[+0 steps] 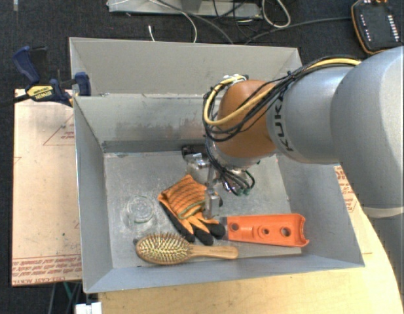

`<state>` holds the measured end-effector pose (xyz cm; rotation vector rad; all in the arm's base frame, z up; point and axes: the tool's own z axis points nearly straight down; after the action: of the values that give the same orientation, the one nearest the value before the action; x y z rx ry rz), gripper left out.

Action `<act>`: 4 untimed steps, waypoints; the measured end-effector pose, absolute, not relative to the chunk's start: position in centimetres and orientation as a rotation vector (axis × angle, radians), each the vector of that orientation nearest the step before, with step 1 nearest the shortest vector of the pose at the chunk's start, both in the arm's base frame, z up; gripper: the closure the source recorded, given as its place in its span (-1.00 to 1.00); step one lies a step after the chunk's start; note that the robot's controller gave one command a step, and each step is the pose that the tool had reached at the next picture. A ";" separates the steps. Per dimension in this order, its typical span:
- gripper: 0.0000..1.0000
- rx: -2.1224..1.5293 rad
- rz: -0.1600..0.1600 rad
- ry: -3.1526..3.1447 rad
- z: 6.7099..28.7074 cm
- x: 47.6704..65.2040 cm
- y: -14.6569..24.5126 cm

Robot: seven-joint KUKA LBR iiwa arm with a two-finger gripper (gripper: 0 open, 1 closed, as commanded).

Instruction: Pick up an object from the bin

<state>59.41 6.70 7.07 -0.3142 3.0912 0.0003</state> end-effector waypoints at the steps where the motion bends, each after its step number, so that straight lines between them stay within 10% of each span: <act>1: 1.00 -0.276 0.007 3.107 7.1 62.5 6.1; 4: 1.00 -0.277 0.008 3.105 7.6 62.6 6.2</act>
Offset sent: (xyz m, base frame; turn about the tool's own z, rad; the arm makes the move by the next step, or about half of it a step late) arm 0.0000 0.0000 0.0000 0.0000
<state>62.55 6.17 7.58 -0.2770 3.1050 0.0079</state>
